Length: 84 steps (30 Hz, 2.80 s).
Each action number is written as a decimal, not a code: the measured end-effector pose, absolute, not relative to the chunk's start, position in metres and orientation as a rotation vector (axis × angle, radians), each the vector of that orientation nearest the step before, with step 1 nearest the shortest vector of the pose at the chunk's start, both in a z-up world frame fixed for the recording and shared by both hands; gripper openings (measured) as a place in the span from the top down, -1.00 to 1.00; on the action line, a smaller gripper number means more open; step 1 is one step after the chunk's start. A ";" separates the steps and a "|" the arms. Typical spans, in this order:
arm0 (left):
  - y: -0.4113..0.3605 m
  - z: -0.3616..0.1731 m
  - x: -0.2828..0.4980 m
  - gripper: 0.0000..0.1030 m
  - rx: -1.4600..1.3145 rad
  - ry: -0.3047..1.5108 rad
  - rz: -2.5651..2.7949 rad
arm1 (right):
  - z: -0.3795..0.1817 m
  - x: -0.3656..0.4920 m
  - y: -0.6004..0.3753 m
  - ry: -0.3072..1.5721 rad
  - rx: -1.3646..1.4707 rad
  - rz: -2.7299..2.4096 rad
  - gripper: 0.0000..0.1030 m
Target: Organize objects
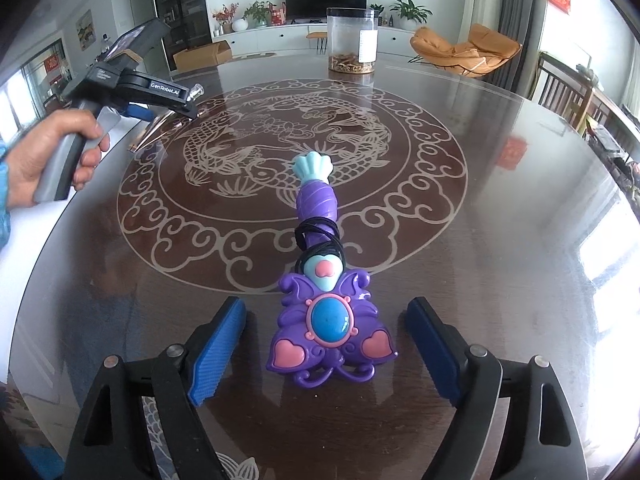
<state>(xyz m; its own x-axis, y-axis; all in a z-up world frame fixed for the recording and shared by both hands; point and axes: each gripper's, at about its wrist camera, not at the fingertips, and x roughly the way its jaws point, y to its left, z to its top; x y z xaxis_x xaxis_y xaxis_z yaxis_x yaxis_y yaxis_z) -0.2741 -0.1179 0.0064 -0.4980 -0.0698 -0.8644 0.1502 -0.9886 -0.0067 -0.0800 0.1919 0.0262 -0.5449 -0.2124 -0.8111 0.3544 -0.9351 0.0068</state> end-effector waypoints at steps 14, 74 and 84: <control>-0.006 0.000 -0.067 0.15 1.391 0.096 -2.717 | 0.024 -0.083 0.190 0.244 1.284 -2.498 -0.64; -0.010 -0.010 -0.065 -1.00 1.413 0.087 -2.679 | 0.013 -0.088 0.186 0.246 1.291 -2.505 -1.00; -0.010 -0.009 -0.065 -1.00 1.413 0.086 -2.679 | 0.013 -0.089 0.186 0.246 1.291 -2.505 -1.00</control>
